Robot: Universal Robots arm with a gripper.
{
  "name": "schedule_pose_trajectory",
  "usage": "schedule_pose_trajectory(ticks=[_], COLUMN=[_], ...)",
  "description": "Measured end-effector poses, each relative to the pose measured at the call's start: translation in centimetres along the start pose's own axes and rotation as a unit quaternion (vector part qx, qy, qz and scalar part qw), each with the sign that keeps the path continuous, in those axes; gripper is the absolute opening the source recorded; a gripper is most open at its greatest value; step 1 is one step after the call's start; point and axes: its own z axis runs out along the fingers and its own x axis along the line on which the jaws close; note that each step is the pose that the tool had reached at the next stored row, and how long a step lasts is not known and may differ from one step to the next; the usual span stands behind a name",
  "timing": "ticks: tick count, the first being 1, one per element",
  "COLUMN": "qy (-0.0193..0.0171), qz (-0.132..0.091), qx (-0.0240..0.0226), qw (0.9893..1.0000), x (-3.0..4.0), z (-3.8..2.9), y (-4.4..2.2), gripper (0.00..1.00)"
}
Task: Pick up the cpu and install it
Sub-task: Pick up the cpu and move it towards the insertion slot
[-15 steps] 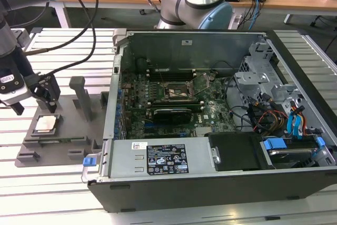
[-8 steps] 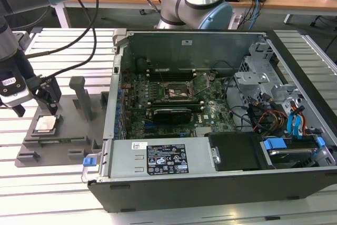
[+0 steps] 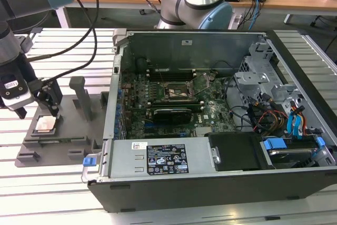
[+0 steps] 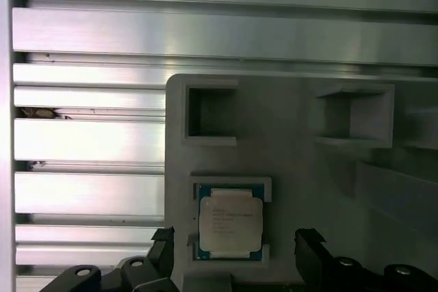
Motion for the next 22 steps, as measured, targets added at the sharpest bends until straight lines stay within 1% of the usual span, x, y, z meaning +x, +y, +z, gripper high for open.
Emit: schedule_pose_trajectory(ticks=[8, 9, 17, 22], qy=[0.0000, 0.0000, 0.0003, 0.0001], qz=[0.000, 0.000, 0.004, 0.002], qx=[0.0001, 0.0001, 0.0008, 0.0007], qw=[1.0000, 1.0000, 1.0000, 1.0000], x=[0.03, 0.03, 0.07, -0.27], z=[0.92, 1.14, 2.13, 2.64], y=[0.05, 0.06, 0.11, 0.13], gripper=[0.80, 0.80, 0.80, 0.80])
